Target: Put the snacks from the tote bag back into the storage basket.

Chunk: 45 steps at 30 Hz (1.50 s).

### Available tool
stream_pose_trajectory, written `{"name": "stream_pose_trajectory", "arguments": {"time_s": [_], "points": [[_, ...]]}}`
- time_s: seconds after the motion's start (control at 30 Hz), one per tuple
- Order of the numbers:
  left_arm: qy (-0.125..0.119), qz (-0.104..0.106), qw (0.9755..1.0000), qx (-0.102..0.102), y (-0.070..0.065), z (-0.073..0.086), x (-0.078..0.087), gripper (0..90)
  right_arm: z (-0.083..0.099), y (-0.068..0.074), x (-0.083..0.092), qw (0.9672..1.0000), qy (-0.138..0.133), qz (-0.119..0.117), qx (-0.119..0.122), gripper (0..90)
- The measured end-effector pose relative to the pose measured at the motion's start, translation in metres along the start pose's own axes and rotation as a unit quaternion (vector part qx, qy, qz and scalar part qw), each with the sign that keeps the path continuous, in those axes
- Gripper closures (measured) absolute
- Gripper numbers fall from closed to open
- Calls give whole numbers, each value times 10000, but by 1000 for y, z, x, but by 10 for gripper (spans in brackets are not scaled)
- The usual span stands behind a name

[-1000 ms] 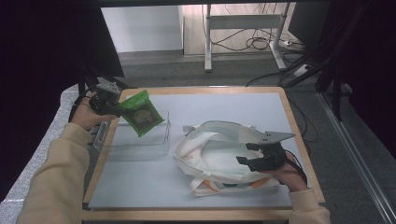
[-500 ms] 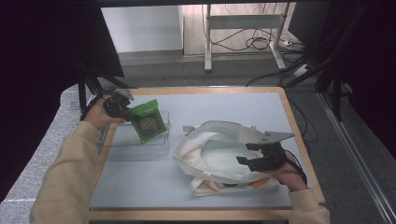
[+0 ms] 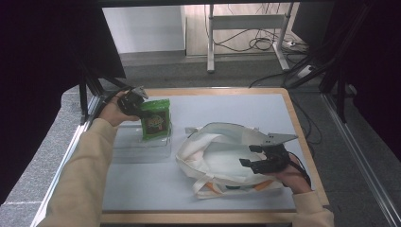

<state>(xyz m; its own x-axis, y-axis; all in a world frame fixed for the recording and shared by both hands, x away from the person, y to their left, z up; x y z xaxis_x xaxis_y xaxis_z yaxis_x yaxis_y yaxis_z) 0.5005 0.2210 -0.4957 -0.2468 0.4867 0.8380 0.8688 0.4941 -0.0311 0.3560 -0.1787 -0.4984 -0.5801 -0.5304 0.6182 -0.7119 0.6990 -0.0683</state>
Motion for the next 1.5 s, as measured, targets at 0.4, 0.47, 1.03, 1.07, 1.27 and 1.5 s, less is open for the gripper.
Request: {"name": "stream_pose_trajectory", "arguments": {"time_s": [0.4, 0.47, 1.03, 1.07, 1.27, 1.5], "points": [[-498, -616, 9968, 133, 14, -7, 0, 407, 1, 0, -1, 10000, 25, 22, 10, 321], [-638, -717, 9954, 62, 14, -13, 6, 394, 0, 0, -1, 10000, 27, 24, 19, 320], [-1107, -503, 9925, 82, -5, -33, 33, 379, 0, 1, -1, 10000, 30, 42, 58, 320], [-1123, -477, 9924, 136, -6, -32, 33, 378, 0, 1, -1, 10000, 26, 42, 58, 319], [-1220, -338, 9912, 380, -11, -22, 37, 392, 0, 1, -1, 10000, 14, 37, 39, 319], [-1280, -233, 9890, 704, -19, -6, 40, 619, -1, 2, 1, 10000, -13, 42, 44, 320]]}}
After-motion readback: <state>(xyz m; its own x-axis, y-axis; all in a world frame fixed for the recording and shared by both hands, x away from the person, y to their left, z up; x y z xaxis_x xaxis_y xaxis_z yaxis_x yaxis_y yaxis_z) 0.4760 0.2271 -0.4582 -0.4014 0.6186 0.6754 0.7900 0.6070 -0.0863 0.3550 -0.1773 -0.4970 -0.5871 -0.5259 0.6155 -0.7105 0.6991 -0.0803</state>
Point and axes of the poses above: each handheld gripper's, and its own axes: x roughly backward along the jaws, z roughly out of its underside, y roughly to its left, the point moved 8 cm from there along -x, roughly forward along the jaws, and after that the axes turned 12 degrees about z, right-handed, at the moved point
